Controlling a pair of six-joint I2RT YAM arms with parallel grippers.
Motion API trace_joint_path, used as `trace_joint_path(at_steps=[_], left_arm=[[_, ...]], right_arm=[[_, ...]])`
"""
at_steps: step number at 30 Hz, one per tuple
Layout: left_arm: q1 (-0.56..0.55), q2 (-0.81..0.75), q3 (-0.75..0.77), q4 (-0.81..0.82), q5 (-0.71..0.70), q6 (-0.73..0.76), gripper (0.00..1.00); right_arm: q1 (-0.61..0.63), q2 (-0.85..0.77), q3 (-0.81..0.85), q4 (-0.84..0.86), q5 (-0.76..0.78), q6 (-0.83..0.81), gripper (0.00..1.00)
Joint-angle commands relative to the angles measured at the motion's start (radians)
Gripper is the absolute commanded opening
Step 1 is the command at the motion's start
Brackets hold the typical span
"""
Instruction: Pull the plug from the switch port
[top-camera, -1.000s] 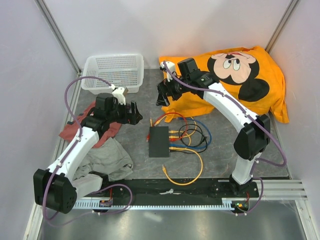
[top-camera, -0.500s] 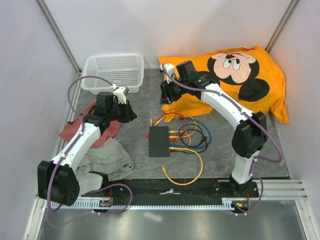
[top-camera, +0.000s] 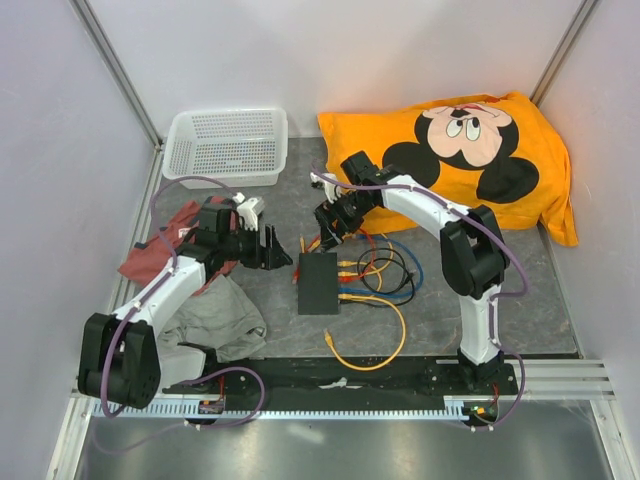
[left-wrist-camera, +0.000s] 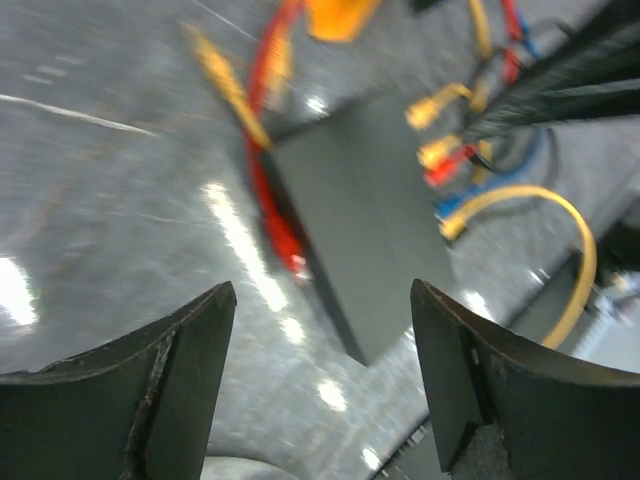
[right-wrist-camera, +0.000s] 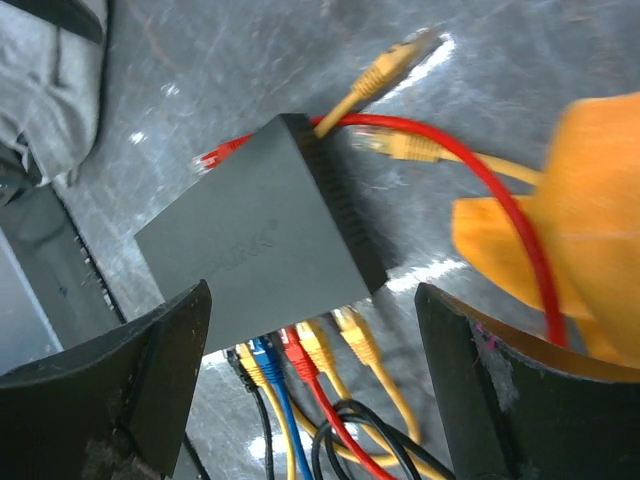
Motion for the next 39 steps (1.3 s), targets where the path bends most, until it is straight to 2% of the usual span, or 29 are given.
trace_joint_path(at_steps=[1,5,6,8,9,11,15,20,23,34,39], left_arm=[[-0.010,0.007,-0.014,0.067,0.214,-0.029,0.73],[-0.016,0.017,-0.035,0.062,0.239,0.057,0.69],[-0.024,0.020,-0.041,0.061,0.247,0.068,0.53],[-0.025,0.026,-0.063,0.068,0.254,0.088,0.29],[-0.033,0.027,-0.070,0.068,0.247,0.101,0.02],[-0.053,0.020,-0.080,0.056,0.131,0.126,0.02],[-0.057,0.044,-0.075,0.064,0.176,0.126,0.02],[-0.097,0.096,-0.054,0.073,0.179,0.109,0.02],[-0.131,0.138,-0.026,0.064,0.103,0.112,0.02],[-0.143,0.273,0.049,0.031,0.021,0.063,0.02],[-0.146,0.299,0.066,-0.007,-0.127,0.014,0.02]], right_arm=[[0.001,0.025,0.021,-0.022,-0.117,-0.064,0.89],[-0.005,0.061,0.029,-0.031,-0.100,-0.058,0.84],[-0.006,0.067,0.027,-0.034,-0.098,-0.058,0.82],[-0.008,0.079,0.021,-0.043,-0.074,-0.064,0.78],[-0.011,0.082,0.015,-0.045,-0.071,-0.067,0.76],[-0.025,0.087,0.004,-0.049,-0.087,-0.067,0.72],[-0.046,0.087,0.000,-0.063,-0.150,-0.078,0.70],[-0.069,0.105,0.006,-0.114,-0.144,-0.103,0.66],[-0.080,0.125,-0.006,-0.154,-0.152,-0.129,0.62],[-0.100,0.144,-0.035,-0.145,-0.183,-0.126,0.59],[-0.102,0.171,-0.036,-0.137,-0.163,-0.098,0.56]])
